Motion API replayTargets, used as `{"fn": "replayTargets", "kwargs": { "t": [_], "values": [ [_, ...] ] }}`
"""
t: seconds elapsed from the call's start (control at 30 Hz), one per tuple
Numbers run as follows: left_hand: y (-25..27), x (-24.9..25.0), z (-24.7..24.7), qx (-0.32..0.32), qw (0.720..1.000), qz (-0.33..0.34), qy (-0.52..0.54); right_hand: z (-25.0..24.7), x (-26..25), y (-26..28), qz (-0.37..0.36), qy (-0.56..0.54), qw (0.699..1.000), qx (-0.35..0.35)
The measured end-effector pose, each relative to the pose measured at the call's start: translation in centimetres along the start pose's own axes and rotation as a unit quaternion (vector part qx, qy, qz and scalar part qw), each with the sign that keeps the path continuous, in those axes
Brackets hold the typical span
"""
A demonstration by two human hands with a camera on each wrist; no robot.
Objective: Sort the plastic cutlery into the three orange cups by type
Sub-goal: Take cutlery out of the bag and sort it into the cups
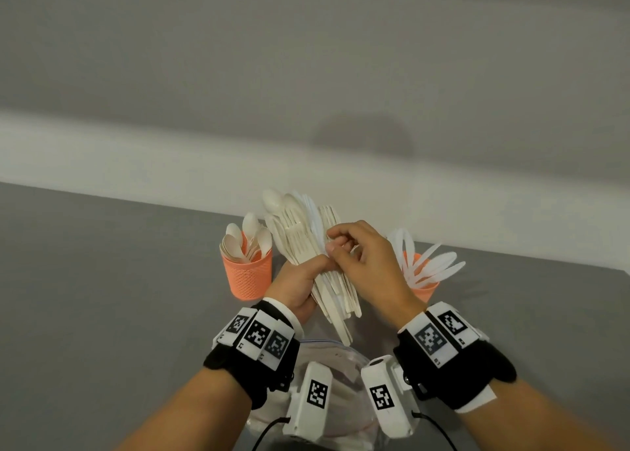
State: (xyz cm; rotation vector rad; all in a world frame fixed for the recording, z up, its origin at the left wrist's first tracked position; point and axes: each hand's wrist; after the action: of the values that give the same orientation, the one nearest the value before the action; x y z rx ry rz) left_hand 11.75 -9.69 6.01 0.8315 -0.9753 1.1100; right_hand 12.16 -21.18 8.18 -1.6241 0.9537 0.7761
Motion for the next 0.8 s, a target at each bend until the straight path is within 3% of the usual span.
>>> {"fn": "replayTargets", "kwargs": {
  "t": [0.17,0.4,0.6,0.8],
  "values": [
    [0.0,0.4,0.4,-0.004,1.0,0.021,-0.015,0.2,0.2,0.1,-0.018,0.056,0.998,0.006],
    [0.5,0.0,0.1,-0.026,0.999,0.01,-0.018,0.6,1.0,0.2,0.03,0.092,0.995,-0.009],
    [0.6,0.3,0.0,-0.035,0.999,0.02,0.0,0.8,0.7,1.0,-0.017,0.077,0.997,0.001],
    [0.4,0.6,-0.7,-0.067,0.998,-0.003,0.007,1.0,1.1,0.9,-0.014,0.056,0.998,0.007]
  ]
}}
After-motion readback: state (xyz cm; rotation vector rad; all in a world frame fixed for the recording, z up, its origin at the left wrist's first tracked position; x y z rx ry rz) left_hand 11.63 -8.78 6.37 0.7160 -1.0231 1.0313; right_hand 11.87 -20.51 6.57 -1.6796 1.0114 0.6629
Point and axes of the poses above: each hand's wrist, its own y-axis away from the middle knuckle, its own z-axis out of the palm, x = y × z, and after that the axes turned 15 degrees about -y, right-handed
